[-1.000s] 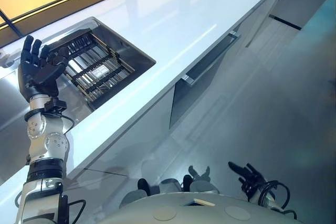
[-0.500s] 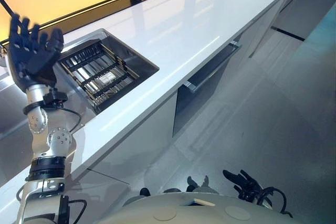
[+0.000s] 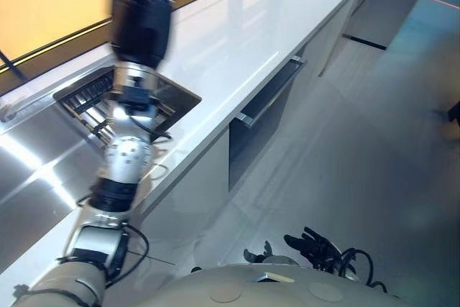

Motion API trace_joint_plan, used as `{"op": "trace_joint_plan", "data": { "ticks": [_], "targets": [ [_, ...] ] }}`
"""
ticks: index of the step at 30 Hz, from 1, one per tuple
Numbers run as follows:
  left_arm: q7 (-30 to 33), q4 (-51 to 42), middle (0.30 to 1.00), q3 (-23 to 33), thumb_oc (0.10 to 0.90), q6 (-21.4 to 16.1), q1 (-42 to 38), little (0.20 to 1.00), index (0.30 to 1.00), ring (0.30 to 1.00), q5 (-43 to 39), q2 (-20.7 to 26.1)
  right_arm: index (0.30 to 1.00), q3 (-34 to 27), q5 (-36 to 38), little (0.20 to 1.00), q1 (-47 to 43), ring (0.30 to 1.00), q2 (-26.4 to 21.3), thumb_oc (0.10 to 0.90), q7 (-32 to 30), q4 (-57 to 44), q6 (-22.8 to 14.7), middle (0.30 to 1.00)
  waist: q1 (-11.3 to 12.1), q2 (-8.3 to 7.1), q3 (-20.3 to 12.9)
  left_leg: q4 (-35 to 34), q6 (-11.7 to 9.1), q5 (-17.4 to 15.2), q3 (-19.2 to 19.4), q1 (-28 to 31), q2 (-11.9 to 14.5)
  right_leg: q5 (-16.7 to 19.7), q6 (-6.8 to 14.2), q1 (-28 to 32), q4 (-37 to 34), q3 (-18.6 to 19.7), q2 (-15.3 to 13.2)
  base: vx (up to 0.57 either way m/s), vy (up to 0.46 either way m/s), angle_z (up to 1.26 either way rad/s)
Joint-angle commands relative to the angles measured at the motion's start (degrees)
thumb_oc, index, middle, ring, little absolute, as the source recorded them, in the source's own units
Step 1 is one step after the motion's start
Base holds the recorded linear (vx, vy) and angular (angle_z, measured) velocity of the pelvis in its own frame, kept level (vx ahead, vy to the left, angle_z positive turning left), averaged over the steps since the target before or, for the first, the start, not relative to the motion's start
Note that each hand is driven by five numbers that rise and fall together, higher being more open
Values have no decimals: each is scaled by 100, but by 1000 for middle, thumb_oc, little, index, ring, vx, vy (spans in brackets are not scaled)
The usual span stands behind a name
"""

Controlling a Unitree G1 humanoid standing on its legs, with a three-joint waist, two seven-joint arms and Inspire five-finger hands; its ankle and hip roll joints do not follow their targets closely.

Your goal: Pick up plates and place into dishwasher.

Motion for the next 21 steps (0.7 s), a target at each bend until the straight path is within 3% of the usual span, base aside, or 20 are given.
{"op": "trace_joint_plan", "data": {
  "ticks": [1, 6, 9, 12, 16, 18, 21],
  "targets": [
    [-181, 192, 900, -434, 800, 1371, -50, 900, 900, 900, -825, -650, 900, 126, -195, 900, -489, 900, -85, 800, -29, 65, -165, 900, -133, 277, -40, 76, 155, -578, -17, 131, -181, -125, 287, -311, 539, -355, 340, -16, -1, -42],
    [-218, 819, 900, -1115, 800, 2185, 593, 900, 900, 900, -24, -813, 900, 215, -349, 900, -442, 900, -85, 800, -105, 12, -131, 900, -193, 264, 51, 104, 216, -625, 67, 94, -189, -164, 307, -382, 602, -386, 331, -49, -1, -31],
    [-362, 1405, 900, -1519, 800, 2252, 987, 900, 900, 900, 1253, -465, 900, 222, -386, 900, -370, 900, -143, 800, -124, -40, -176, 900, -194, 263, 137, 125, 254, -643, 96, 48, -191, -215, 323, -430, 657, -448, 315, -85, 8, -18],
    [-889, 2285, 900, -1657, 800, 1402, 1296, 900, 900, 900, 3535, -13, 900, 137, -410, 900, -307, 900, -219, 800, -50, -86, -224, 900, -163, 271, 216, 142, 284, -656, 89, 15, -199, -272, 344, -443, 695, -528, 297, -64, 9, -6],
    [-844, 3339, 900, -1631, 800, 70, 1324, 900, 900, 900, 6264, 350, 900, 138, -626, 900, -356, 900, -263, 800, 104, -29, -158, 900, -70, 280, 224, 169, 301, -650, 68, -20, -215, -296, 342, -400, 659, -659, 287, -10, 4, 0],
    [-744, 3786, 900, -1557, 800, 260, 1339, 900, 900, 900, 6441, 464, 900, 180, -808, 900, -375, 900, -263, 800, 159, -5, -157, 900, -34, 276, 213, 184, 291, -631, 59, -41, -216, -301, 344, -383, 644, -712, 284, 0, 0, 0],
    [-816, 5174, 900, -933, 800, 290, 1432, 900, 900, 900, 6680, 343, 900, 289, -1142, 900, -437, 900, -270, 800, 300, 26, -91, 900, 27, 277, 179, 183, 261, -597, 25, -61, -224, -319, 328, -357, 609, -793, 283, 0, 0, 0]
  ]
}}
